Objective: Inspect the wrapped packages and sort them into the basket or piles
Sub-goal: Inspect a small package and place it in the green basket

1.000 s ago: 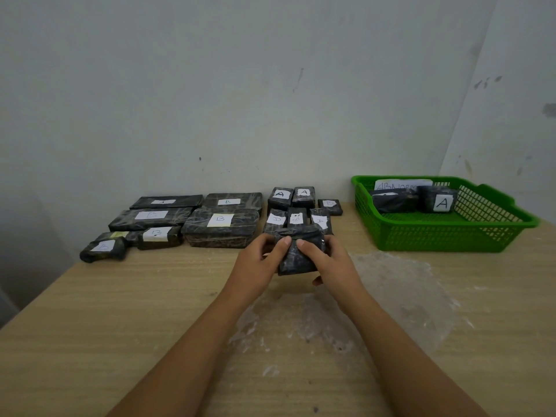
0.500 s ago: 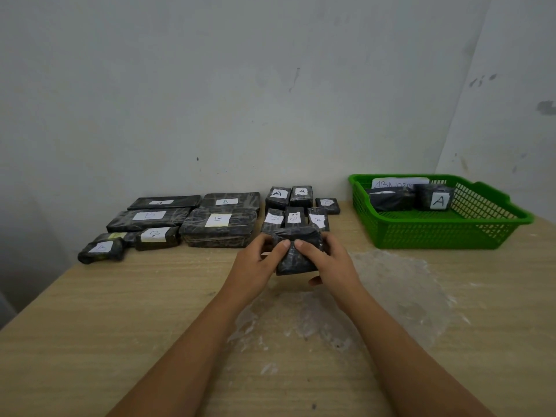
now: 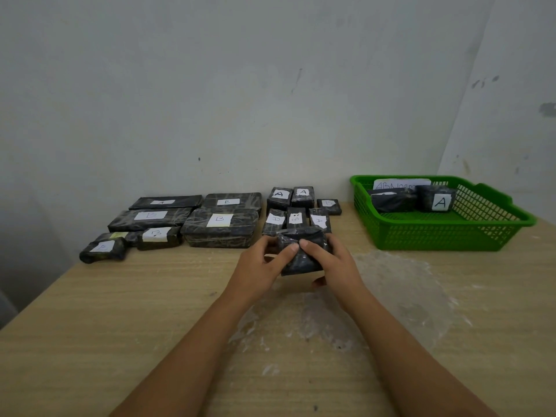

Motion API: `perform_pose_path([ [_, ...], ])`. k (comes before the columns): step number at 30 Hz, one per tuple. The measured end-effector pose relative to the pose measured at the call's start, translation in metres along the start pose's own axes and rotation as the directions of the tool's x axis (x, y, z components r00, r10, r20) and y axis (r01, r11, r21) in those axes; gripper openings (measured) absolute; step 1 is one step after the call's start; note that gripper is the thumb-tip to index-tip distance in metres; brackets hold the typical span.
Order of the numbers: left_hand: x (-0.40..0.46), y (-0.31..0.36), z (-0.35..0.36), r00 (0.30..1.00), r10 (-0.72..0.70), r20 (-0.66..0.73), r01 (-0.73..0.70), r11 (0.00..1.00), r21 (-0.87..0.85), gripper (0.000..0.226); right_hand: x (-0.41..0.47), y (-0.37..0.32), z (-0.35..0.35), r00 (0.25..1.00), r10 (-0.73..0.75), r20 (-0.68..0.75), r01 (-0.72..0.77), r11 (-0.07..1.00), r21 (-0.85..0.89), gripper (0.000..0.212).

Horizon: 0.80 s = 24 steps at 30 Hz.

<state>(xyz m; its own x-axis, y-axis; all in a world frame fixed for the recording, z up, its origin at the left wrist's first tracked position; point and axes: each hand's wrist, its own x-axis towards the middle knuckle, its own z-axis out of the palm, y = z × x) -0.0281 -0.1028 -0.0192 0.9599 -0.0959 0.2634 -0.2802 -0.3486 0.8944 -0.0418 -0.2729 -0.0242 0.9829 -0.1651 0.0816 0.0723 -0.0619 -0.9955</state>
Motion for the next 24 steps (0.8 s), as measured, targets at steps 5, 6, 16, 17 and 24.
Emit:
perform_pose_path([
  [5,0.0001,-0.0002,0.0019,1.000,-0.007,0.008,0.007,1.000,0.011,0.036,0.0024,0.0020,-0.0015,1.000,0.005,0.005,-0.005,1.000,-0.011,0.038],
  [6,0.0010,-0.0004,0.0020,1.000,-0.017,0.007,0.017,1.000,0.001,0.035,0.0027,0.0021,-0.0024,1.000,0.002,0.014,-0.002,1.000,-0.021,0.043],
  [16,0.0072,-0.0041,-0.0061,0.989,-0.108,0.102,0.127,0.970,-0.206,0.056,0.0062,0.0038,-0.0069,0.994,-0.049,0.097,0.051,0.999,-0.012,0.054],
  [17,0.0068,-0.0040,-0.0058,0.988,-0.098,0.119,0.120,0.973,-0.197,0.061,0.0065,0.0035,-0.0072,0.995,-0.049,0.084,0.048,0.999,0.008,0.054],
  [24,0.0075,-0.0030,-0.0070,0.986,-0.115,0.123,0.140,0.965,-0.221,0.042,0.0093,0.0076,-0.0059,0.996,-0.047,0.081,0.049,0.998,-0.025,0.063],
])
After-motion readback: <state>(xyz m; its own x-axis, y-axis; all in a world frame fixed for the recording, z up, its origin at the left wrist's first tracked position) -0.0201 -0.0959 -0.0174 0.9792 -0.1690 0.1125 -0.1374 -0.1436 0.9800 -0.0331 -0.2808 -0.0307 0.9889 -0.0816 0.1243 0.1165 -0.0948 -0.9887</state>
